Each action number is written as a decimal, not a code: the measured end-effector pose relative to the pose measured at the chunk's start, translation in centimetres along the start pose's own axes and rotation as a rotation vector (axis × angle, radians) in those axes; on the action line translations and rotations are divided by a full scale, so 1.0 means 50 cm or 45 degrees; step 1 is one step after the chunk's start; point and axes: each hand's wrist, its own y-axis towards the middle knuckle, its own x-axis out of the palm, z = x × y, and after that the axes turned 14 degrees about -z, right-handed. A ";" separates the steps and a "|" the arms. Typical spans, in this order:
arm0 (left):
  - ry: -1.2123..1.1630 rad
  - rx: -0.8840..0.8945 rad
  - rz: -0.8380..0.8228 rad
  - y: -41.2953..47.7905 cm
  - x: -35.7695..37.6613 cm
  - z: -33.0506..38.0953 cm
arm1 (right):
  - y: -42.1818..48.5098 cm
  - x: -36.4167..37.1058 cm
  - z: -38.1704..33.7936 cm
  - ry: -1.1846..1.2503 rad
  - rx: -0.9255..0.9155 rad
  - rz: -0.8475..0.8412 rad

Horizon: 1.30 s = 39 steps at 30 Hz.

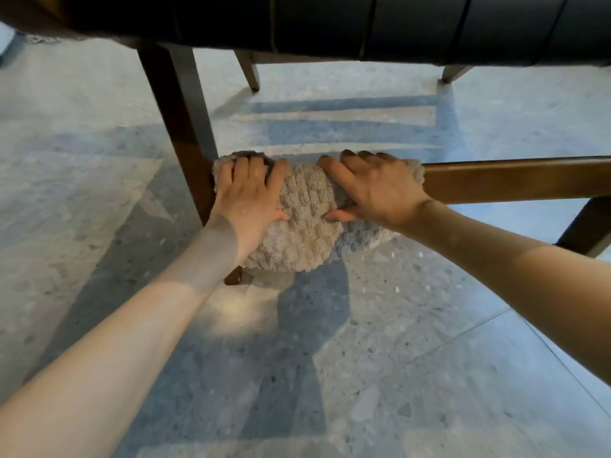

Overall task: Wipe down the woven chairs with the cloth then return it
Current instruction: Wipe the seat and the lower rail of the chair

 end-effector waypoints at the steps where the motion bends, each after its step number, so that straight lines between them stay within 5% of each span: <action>1: -0.024 0.014 -0.007 0.007 -0.006 0.014 | -0.009 0.002 0.012 0.002 -0.001 0.021; 8: -0.026 0.135 0.030 0.061 -0.071 0.182 | -0.112 0.033 0.144 0.072 0.088 -0.021; 22: 0.167 0.422 0.228 0.208 -0.209 0.595 | -0.395 0.121 0.428 0.007 0.781 -0.192; 26: 0.245 0.422 0.309 0.212 -0.189 0.602 | -0.389 0.125 0.426 -0.014 0.828 -0.318; 32: 0.267 0.447 0.403 0.201 -0.166 0.558 | -0.360 0.111 0.400 0.144 0.900 -0.213; 39: 0.451 0.313 0.481 0.136 -0.094 0.383 | -0.257 0.083 0.272 0.158 0.676 -0.190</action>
